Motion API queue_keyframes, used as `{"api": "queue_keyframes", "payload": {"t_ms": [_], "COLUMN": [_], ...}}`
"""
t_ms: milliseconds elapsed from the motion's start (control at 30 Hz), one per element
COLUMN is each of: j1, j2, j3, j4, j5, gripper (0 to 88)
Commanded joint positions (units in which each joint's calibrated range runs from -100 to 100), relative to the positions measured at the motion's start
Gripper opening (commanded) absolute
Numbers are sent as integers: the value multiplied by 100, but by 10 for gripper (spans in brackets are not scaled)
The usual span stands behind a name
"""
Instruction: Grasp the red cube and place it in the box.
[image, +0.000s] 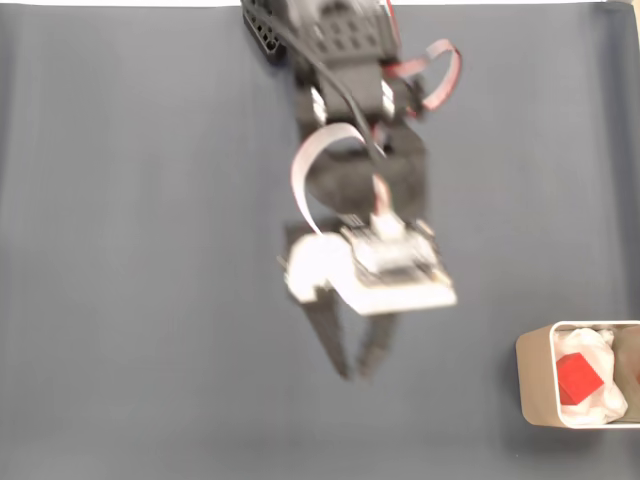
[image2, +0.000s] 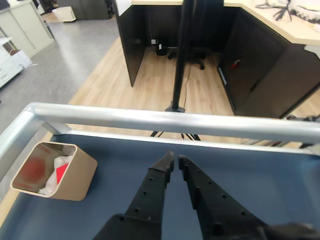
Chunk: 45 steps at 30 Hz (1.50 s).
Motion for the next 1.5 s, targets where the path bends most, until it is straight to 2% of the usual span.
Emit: {"api": "queue_keyframes", "payload": {"t_ms": [0, 400, 600, 867, 1000, 1467], "j1": [253, 62, 83, 76, 19, 55], "j2": [-2074, -6744, -8443, -9179, -9179, -9179], "j3": [2173, 7793, 9226, 9819, 9819, 9819], "j4": [-454, -602, 660, 2800, 3423, 3652], "j5": [-49, -34, -59, -127, -181, -127], "gripper": [0, 0, 0, 0, 0, 0]}}
